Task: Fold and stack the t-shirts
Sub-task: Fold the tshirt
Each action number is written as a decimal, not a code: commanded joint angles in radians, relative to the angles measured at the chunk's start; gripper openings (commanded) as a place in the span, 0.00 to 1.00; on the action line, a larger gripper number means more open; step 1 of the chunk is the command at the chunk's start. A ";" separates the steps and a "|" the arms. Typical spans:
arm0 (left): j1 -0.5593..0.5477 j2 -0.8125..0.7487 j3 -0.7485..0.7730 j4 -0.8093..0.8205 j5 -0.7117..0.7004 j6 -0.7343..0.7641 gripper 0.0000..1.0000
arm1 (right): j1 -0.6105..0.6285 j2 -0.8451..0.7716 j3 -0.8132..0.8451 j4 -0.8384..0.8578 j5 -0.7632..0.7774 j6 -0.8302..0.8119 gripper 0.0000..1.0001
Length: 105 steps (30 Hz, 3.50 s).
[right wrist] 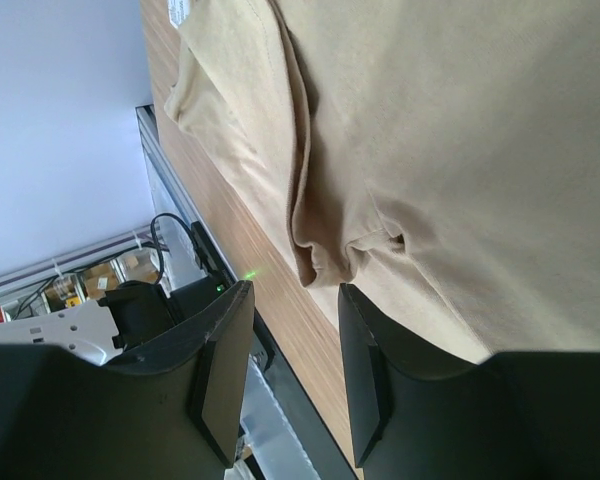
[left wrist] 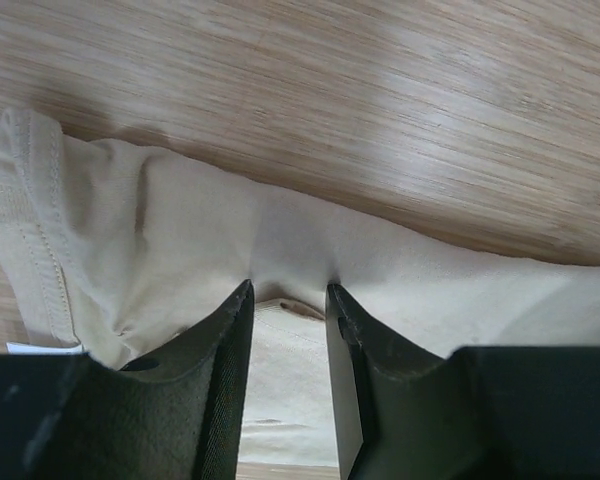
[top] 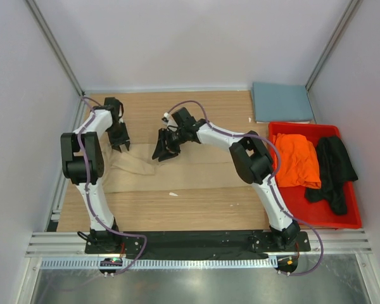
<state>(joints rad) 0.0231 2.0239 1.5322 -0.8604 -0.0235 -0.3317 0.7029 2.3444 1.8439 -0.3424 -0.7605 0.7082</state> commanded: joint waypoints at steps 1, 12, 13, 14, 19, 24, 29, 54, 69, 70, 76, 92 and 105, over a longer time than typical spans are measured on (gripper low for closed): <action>-0.011 0.009 0.036 -0.019 0.007 0.011 0.35 | -0.003 0.000 0.038 -0.009 -0.017 -0.016 0.45; -0.014 -0.022 0.009 -0.035 -0.024 0.014 0.10 | 0.000 0.001 0.037 -0.012 -0.036 -0.033 0.49; -0.014 -0.031 0.006 -0.042 -0.027 0.014 0.02 | 0.000 -0.002 0.038 -0.012 -0.037 -0.036 0.50; -0.014 -0.036 0.005 -0.048 -0.030 0.014 0.00 | 0.001 0.000 0.040 -0.013 -0.043 -0.042 0.52; -0.014 -0.077 -0.015 -0.064 -0.044 0.002 0.00 | 0.023 0.003 0.040 -0.027 -0.042 -0.067 0.51; -0.014 -0.142 -0.067 -0.071 -0.053 -0.016 0.00 | 0.038 0.021 0.054 -0.036 -0.030 -0.082 0.47; -0.014 -0.206 -0.121 -0.080 -0.055 -0.033 0.00 | 0.052 0.052 0.090 -0.078 -0.020 -0.118 0.46; -0.014 -0.554 -0.461 -0.164 -0.104 -0.394 0.00 | 0.079 0.032 0.090 -0.115 0.001 -0.118 0.02; 0.135 -0.629 -0.616 -0.239 -0.073 -0.537 0.00 | 0.144 0.012 0.135 -0.247 0.069 -0.223 0.01; 0.141 -0.631 -0.618 -0.233 -0.075 -0.534 0.00 | 0.148 0.012 0.136 -0.250 0.070 -0.225 0.01; 0.166 -0.542 -0.595 -0.155 -0.013 -0.472 0.00 | 0.155 -0.019 0.110 -0.264 0.127 -0.254 0.01; 0.166 -0.427 -0.529 -0.129 -0.044 -0.380 0.00 | 0.133 0.026 0.213 -0.313 0.187 -0.296 0.02; 0.166 -0.337 -0.382 -0.157 -0.061 -0.322 0.00 | 0.106 0.115 0.348 -0.294 0.174 -0.263 0.02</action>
<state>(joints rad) 0.1856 1.6558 1.1110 -1.0000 -0.0608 -0.6819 0.8230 2.4260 2.1410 -0.6575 -0.5827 0.4313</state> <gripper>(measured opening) 0.003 0.044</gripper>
